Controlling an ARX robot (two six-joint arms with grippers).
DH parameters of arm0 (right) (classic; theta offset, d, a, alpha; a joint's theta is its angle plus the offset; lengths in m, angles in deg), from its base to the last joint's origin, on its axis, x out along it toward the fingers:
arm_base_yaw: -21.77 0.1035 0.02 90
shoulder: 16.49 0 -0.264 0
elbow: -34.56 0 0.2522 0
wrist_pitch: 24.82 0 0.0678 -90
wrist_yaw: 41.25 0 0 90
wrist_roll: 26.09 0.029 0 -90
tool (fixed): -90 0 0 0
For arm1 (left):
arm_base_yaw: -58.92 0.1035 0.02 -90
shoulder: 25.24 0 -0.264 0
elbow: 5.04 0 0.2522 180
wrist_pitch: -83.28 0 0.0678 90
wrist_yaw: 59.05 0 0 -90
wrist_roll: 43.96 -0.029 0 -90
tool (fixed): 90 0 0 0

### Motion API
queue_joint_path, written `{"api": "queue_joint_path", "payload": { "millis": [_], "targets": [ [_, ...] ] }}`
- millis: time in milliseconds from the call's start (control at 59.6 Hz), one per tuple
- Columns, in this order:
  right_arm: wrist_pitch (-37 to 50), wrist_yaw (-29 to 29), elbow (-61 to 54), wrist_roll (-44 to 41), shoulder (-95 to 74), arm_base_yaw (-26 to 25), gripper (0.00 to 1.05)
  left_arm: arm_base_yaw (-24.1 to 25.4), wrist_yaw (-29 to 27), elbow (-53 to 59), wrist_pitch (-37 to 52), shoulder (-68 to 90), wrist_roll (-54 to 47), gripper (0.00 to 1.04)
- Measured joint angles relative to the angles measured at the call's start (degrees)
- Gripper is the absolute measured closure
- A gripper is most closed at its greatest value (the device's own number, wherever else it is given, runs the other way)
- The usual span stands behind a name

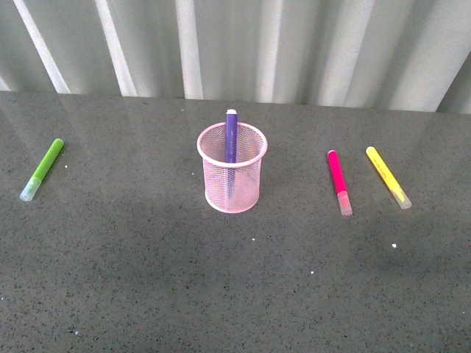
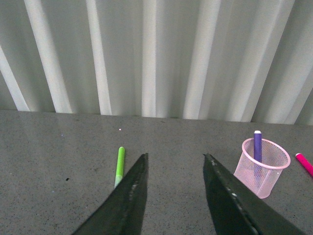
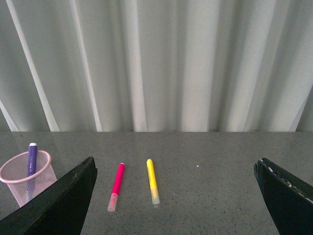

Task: Insert purple and pink pens into pink cup

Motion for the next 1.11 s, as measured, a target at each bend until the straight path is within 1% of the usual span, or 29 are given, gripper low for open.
{"api": "queue_joint_path", "payload": {
  "millis": [67, 151, 201, 235, 268, 302, 319, 352, 369, 402, 436, 503, 553, 688, 755, 822, 973, 1107],
  "targets": [
    [0.00, 0.00, 0.00, 0.00, 0.00, 0.00, 0.07, 0.00, 0.00, 0.00, 0.00, -0.02, 0.00, 0.50],
    [0.00, 0.00, 0.00, 0.00, 0.00, 0.00, 0.07, 0.00, 0.00, 0.00, 0.00, -0.02, 0.00, 0.34],
    [0.00, 0.00, 0.00, 0.00, 0.00, 0.00, 0.07, 0.00, 0.00, 0.00, 0.00, -0.02, 0.00, 0.26],
    [-0.74, 0.24, 0.22, -0.28, -0.48, -0.11, 0.07, 0.00, 0.00, 0.00, 0.00, -0.02, 0.00, 0.19],
    [-5.38, 2.32, 1.99, -2.16, -2.51, -1.07, 0.07, 0.00, -0.04, 0.00, 0.00, -0.02, 0.00, 0.14],
    [-11.96, 5.42, 5.16, -4.76, -8.39, -3.39, 0.07, 0.00, -0.02, 0.00, 0.00, -0.02, 0.00, 0.09],
    [-13.07, 6.10, 5.88, -5.27, -10.16, -4.15, 0.07, 0.00, 0.00, 0.00, 0.00, 0.00, -0.02, 0.06],
    [-14.58, 8.37, 8.20, -6.36, -17.29, -7.45, 0.07, 0.00, 0.09, 0.00, 0.00, -0.02, -0.17, 0.05],
    [-14.49, 8.83, 8.70, -6.54, -18.93, -8.26, 0.07, 0.00, 0.04, 0.00, 0.00, -0.02, -0.15, 0.07],
    [-13.31, 10.86, 10.93, -7.30, -25.83, -11.45, 0.07, 0.00, 0.04, 0.00, 0.00, -0.04, -0.15, 0.08],
    [-11.58, 12.28, 12.76, -7.98, -30.99, -13.22, 0.07, 0.00, 0.02, 0.00, 0.00, -0.02, -0.15, 0.07],
    [-7.13, 13.77, 16.59, -9.70, -40.48, -14.40, 0.07, 0.00, -0.09, 0.00, 0.00, -0.02, -0.15, 0.07],
    [-5.66, 14.58, 20.63, -9.81, -48.24, -14.36, 0.07, 0.00, -0.04, 0.00, 0.00, -0.02, -0.15, 0.07],
    [-5.77, 14.99, 31.89, -7.30, -67.21, -12.59, 0.07, 0.00, 0.00, 0.00, 0.00, -0.02, -0.15, 0.07],
    [-5.11, 13.16, 39.10, -5.60, -78.86, -10.38, 0.07, 0.00, 0.00, 0.00, 0.00, -0.02, -0.15, 0.07],
    [-4.24, 11.41, 43.67, -4.44, -85.88, -8.48, 0.07, 0.00, -0.02, 0.00, 0.00, -0.02, -0.15, 0.07],
    [-3.30, 9.60, 51.58, -1.88, -97.13, -3.96, 0.07, 0.00, -0.02, 0.00, 0.00, -0.02, -0.15, 0.07],
    [-2.78, 7.21, 56.22, -0.50, -103.32, -0.57, 0.07, 0.00, -0.02, 0.00, 0.00, -0.02, -0.15, 0.07]
  ]
}}
